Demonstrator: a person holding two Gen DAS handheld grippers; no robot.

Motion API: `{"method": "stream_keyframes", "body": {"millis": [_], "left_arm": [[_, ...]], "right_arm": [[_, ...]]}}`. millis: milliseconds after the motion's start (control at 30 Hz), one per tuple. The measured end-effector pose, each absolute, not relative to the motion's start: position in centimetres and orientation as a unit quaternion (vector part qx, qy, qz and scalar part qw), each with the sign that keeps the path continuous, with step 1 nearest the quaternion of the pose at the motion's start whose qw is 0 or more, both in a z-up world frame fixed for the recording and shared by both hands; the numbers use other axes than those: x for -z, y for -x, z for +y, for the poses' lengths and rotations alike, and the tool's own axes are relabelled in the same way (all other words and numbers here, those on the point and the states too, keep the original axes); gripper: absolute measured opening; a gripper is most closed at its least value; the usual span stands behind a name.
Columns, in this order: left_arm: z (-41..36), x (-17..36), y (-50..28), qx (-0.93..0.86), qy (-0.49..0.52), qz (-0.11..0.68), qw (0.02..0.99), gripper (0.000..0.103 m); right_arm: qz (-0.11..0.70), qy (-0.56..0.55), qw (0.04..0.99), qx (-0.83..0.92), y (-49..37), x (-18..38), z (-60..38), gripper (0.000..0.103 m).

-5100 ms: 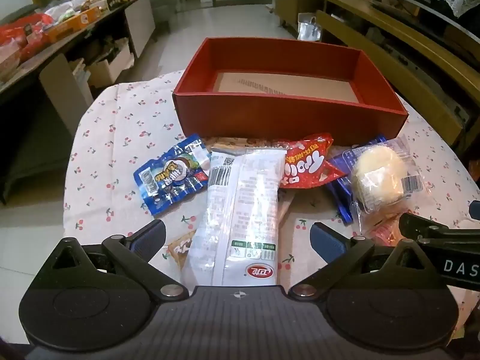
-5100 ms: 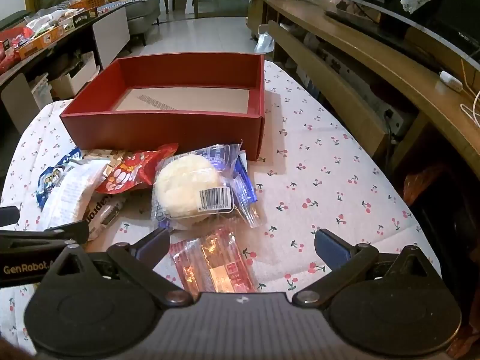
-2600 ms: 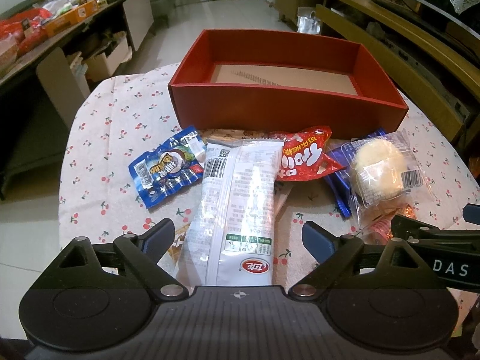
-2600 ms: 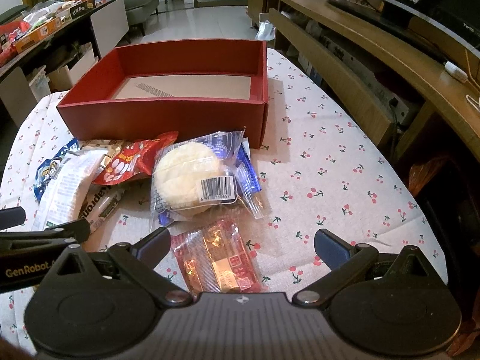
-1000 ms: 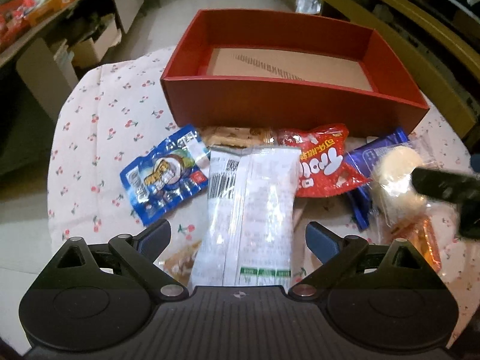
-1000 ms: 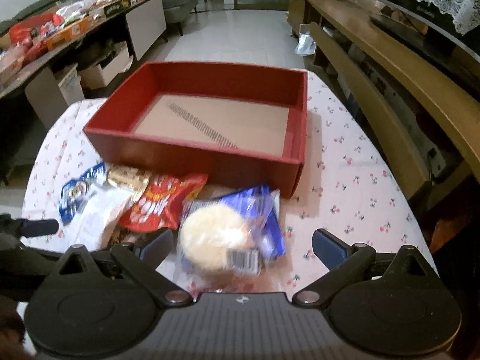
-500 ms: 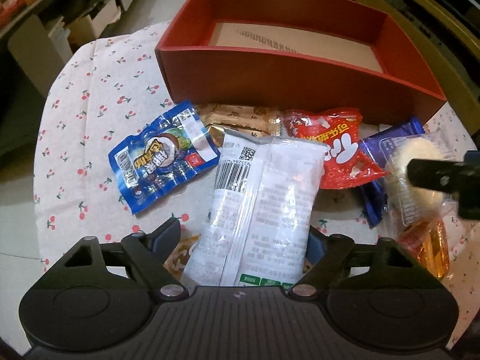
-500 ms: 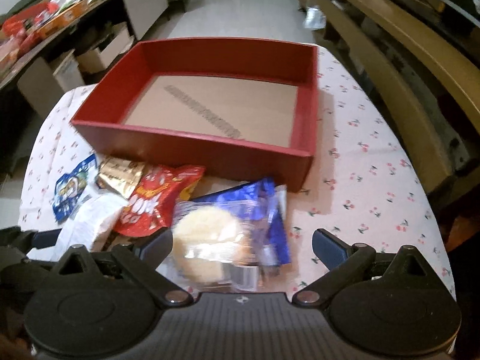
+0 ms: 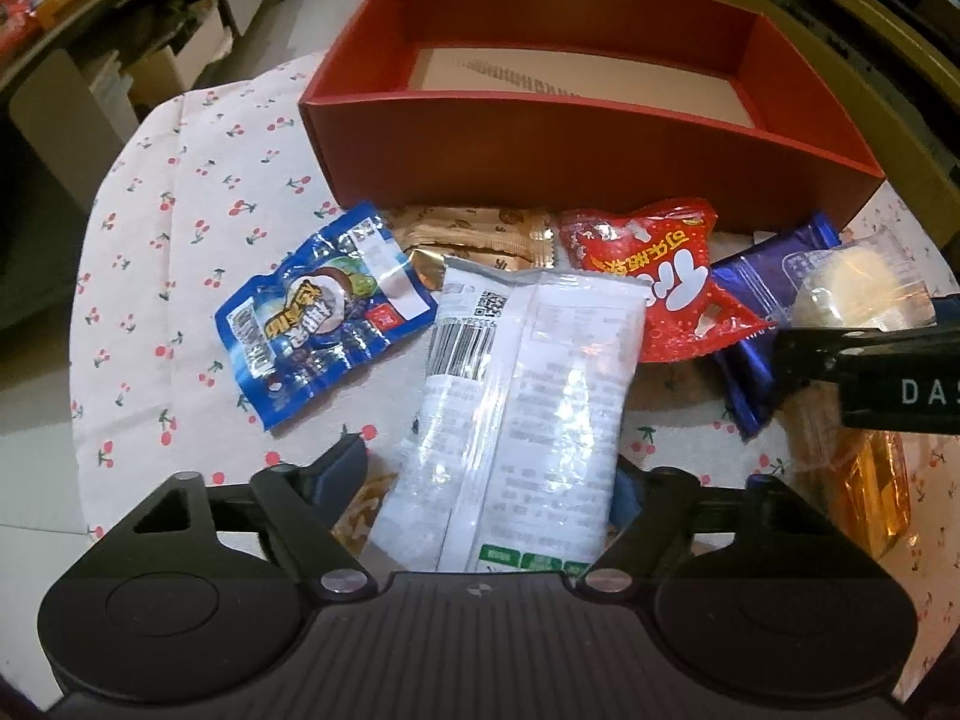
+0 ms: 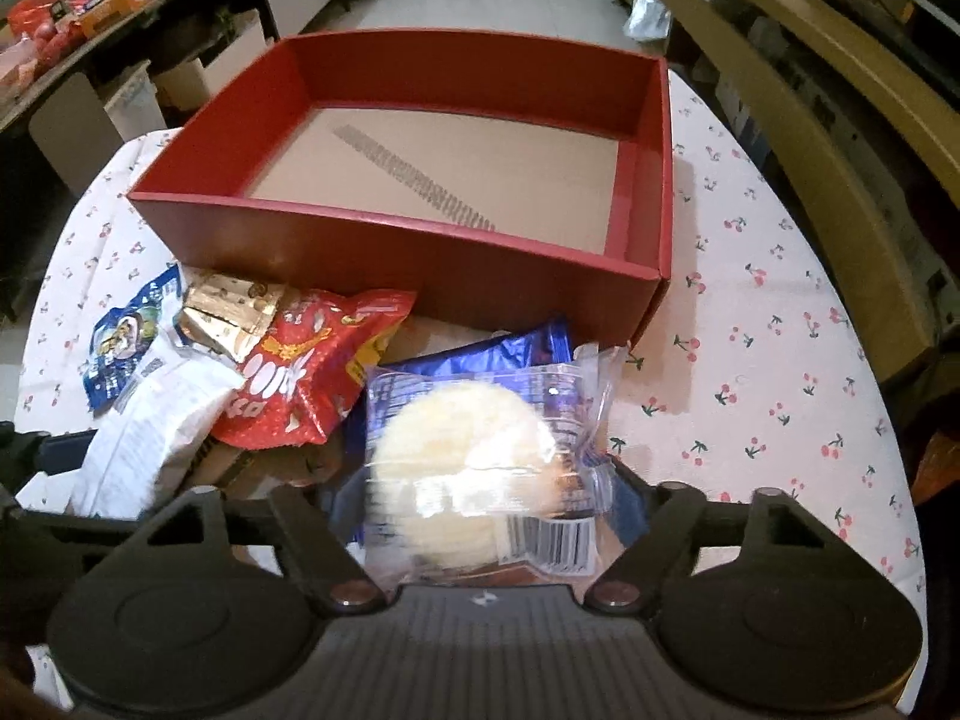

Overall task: Organize snacks
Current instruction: 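Grasp the white bread bag with the left tool while the right tool grasps the round wrapped cake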

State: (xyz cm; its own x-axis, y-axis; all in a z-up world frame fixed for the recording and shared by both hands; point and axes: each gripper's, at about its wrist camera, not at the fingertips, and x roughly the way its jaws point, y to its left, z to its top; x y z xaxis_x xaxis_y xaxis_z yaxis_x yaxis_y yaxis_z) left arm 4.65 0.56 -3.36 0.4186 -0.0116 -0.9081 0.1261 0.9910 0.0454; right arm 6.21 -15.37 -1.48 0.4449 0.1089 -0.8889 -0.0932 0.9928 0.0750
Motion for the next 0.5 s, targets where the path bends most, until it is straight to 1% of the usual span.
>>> {"method": "stream_keyframes", "body": {"millis": [133, 200, 300, 400, 500], "left_arm": [[0.9, 2.7, -4.0, 0.039, -0.047, 0.538, 0.84, 0.068], [1.2, 2.1, -3.6, 0.038, -0.029, 0.544, 0.838, 0.063], [1.6, 0.8, -3.1, 0.043, -0.005, 0.547, 0.836, 0.06], [1.1, -0.1, -2.9, 0.053, -0.021, 0.539, 0.84, 0.059], [1.1, 0.1, -3.2, 0.064, -0.019, 0.539, 0.84, 0.058]], "right_arm": [[0.516, -0.007, 0.854, -0.069, -5.1, 0.9, -15.4, 0.069], [0.512, -0.008, 0.856, -0.072, -4.4, 0.5, -15.6, 0.068], [0.503, -0.015, 0.861, -0.076, -3.2, -0.4, -16.0, 0.068], [0.491, -0.024, 0.867, -0.078, -2.3, -1.2, -16.5, 0.068], [0.493, -0.037, 0.866, -0.077, -1.8, -1.2, -17.0, 0.068]]}}
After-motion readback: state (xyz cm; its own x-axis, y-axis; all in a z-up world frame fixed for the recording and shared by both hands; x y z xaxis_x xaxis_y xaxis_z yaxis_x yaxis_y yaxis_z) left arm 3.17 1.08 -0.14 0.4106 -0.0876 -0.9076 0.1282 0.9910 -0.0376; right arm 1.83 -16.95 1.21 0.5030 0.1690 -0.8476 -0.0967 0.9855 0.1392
